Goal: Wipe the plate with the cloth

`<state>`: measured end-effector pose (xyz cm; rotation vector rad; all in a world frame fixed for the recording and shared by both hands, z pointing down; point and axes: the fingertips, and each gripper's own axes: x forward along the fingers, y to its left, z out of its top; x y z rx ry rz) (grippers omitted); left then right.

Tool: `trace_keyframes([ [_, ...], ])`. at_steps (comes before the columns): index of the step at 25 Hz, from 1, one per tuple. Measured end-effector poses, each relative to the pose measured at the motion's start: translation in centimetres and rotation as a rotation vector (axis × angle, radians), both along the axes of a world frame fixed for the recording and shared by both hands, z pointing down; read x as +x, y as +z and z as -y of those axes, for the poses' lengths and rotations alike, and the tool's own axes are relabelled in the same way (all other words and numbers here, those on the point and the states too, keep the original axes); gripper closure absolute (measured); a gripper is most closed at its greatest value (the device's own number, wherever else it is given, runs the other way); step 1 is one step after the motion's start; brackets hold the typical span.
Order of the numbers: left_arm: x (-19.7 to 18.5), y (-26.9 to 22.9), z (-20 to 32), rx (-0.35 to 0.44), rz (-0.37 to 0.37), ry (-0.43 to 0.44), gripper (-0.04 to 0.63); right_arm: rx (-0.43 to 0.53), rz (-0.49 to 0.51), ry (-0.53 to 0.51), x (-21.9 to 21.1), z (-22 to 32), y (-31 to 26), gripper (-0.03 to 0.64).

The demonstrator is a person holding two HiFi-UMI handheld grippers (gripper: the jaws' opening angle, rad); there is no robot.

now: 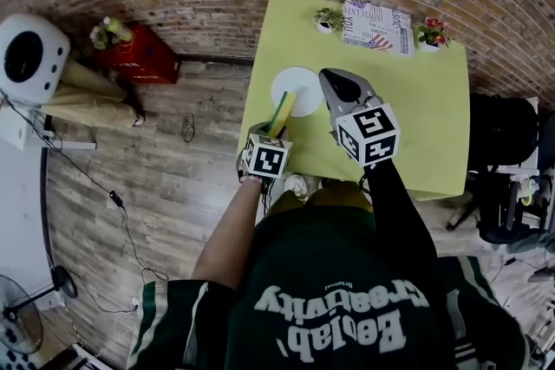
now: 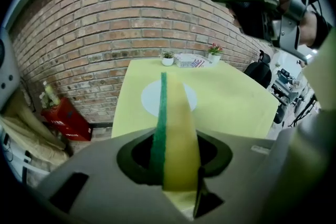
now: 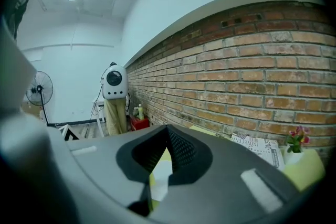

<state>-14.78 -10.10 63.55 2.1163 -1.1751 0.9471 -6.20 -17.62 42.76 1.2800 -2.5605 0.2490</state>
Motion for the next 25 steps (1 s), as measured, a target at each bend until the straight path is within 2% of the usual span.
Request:
trace_keyframes([
  [5, 3.2, -0.7, 2.6, 0.041, -0.015, 0.066, 0.462, 0.002, -0.006, 0.065, 3.3, 0.9, 0.0, 0.604],
  [13, 8.3, -0.7, 5.7, 0.033, -0.055, 0.12, 0.463, -0.012, -0.005, 0.176, 9.4, 2.4, 0.2, 0.604],
  [19, 10.7, -0.1, 7.0, -0.001, -0.049, 0.127, 0.462, -0.018, -0.017, 0.201, 11.8, 3.2, 0.4, 0.603],
  [25, 11.1, 1.7, 6.9, -0.041, -0.02, 0.119, 0.462, -0.027, -0.029, 0.196, 12.8, 3.6, 0.6, 0.604],
])
